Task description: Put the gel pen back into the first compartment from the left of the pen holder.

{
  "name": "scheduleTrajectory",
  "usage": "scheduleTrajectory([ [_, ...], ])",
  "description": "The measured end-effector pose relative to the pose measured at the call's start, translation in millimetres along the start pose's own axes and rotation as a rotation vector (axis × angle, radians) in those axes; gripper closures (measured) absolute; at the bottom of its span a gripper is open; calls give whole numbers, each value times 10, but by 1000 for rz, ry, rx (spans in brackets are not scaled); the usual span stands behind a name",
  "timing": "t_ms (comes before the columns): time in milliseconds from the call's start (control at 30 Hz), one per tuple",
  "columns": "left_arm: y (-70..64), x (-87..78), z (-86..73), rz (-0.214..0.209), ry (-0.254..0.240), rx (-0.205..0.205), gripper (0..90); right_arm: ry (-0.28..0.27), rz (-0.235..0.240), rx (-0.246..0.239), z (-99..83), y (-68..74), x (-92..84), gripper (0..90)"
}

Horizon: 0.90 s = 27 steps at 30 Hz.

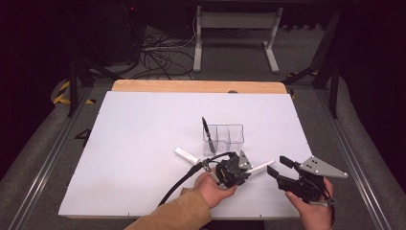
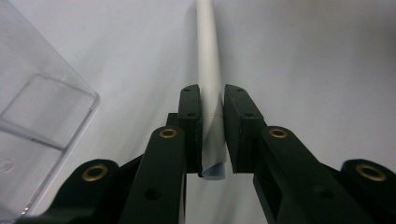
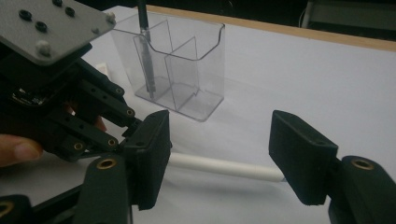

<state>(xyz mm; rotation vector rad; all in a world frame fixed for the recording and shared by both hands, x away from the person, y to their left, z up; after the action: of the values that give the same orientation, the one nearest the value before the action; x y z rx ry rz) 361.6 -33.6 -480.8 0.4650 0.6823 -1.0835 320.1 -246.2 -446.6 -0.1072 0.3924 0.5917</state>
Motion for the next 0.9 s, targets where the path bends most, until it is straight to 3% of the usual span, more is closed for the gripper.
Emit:
scheduleTrajectory([
  [467,49,-464,-86,10,-117,9,786,-36,32,-10,59,89,-54,427],
  [733,85,-730,-194,2,-226,-7,786,-39,54,-3,69,131,-43,405],
  [900,94,-933,-318,24,-288,-3,785,-34,78,-7,71,182,1,391],
])
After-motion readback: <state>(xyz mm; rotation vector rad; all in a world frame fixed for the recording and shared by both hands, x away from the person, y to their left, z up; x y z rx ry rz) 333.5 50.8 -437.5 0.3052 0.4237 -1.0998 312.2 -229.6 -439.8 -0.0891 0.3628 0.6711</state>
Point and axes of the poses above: each handheld gripper's, and its own axes: x roughly forward along the jaws, z roughly out of its top, y roughly to its left, the point moved 2 cm from there along x, roughly forward along the jaws, and after that the axes turned 3 degrees about -z, right-handed, at the moved point
